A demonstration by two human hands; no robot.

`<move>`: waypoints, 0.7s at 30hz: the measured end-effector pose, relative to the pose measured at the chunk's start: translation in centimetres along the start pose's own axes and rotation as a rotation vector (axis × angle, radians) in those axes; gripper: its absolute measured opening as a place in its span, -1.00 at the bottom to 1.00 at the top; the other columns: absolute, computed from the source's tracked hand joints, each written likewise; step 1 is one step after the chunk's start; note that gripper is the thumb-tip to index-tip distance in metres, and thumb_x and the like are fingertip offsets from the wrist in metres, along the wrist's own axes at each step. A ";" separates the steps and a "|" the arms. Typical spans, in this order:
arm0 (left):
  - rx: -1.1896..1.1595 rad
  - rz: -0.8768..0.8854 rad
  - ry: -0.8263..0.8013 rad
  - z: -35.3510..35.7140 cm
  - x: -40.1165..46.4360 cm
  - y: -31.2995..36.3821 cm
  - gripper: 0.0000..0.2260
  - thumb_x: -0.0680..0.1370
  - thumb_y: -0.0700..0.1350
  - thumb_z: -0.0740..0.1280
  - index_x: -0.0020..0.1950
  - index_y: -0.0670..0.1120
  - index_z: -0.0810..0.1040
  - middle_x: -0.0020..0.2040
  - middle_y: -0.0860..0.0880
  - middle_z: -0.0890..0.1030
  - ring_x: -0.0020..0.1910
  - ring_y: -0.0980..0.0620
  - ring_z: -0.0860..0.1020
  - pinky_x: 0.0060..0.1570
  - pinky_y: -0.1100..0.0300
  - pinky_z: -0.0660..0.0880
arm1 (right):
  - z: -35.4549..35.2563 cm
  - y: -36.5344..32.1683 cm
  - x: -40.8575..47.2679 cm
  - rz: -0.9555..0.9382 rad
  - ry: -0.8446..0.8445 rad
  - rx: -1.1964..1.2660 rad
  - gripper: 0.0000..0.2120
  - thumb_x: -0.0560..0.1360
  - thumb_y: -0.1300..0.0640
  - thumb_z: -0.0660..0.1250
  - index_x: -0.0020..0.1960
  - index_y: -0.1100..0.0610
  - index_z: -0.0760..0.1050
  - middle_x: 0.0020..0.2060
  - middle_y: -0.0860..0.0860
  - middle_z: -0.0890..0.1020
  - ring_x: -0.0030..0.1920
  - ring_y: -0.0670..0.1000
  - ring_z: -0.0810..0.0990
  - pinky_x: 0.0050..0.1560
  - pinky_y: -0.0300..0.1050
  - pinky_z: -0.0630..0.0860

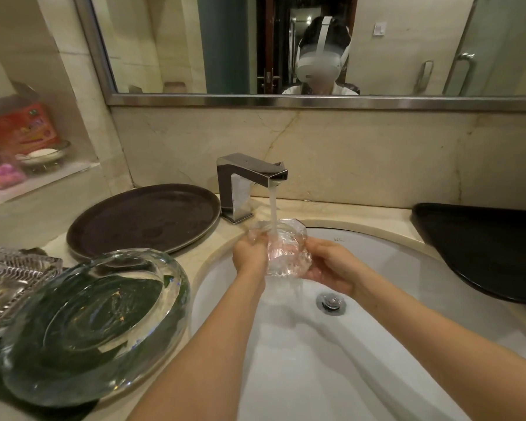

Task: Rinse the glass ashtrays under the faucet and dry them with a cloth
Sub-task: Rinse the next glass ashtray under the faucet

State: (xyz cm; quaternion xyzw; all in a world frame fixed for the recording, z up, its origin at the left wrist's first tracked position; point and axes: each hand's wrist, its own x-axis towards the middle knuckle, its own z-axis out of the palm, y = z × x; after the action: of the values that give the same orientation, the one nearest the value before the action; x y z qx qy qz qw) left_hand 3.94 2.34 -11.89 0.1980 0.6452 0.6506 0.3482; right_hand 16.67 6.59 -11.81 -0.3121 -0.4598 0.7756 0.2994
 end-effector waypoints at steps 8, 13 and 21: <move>0.123 0.100 -0.021 -0.6 -0.1 -0.3 -0.87 0.51 -0.04 0.38 -0.01 -0.06 0.56 -0.23 0.09 0.62 -0.29 0.14 0.60 -0.12 0.14 0.53 | 1.9 2.3 0.8 -0.034 0.191 -0.076 -0.85 0.46 0.42 0.30 -0.07 0.21 0.47 -0.25 0.10 0.61 -0.26 0.04 0.63 -0.35 -0.13 0.54; 0.020 0.081 0.004 -0.3 0.0 -0.4 -0.89 0.53 -0.13 0.36 0.00 -0.14 0.58 -0.23 0.02 0.63 -0.30 0.09 0.61 -0.24 0.23 0.53 | 2.3 1.8 0.9 -0.112 0.315 -0.331 -0.82 0.56 0.16 0.25 -0.18 0.20 0.47 -0.30 0.12 0.62 -0.36 0.02 0.61 -0.30 -0.12 0.54; -0.206 -0.051 -0.044 0.1 0.0 0.0 -0.83 0.57 -0.22 0.29 0.14 -0.17 0.56 -0.05 -0.12 0.64 -0.12 -0.02 0.62 -0.10 0.14 0.58 | 2.2 0.8 0.2 0.042 0.103 -0.127 -0.89 0.58 0.37 0.12 0.06 0.25 0.36 -0.22 0.17 0.57 -0.29 0.07 0.57 -0.29 -0.05 0.62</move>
State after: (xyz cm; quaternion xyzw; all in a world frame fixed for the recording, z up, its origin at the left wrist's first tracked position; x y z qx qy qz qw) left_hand 4.00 2.36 -11.85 0.1591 0.5720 0.6998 0.3972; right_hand 14.69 5.25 -11.74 -0.3797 -0.4855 0.7337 0.2860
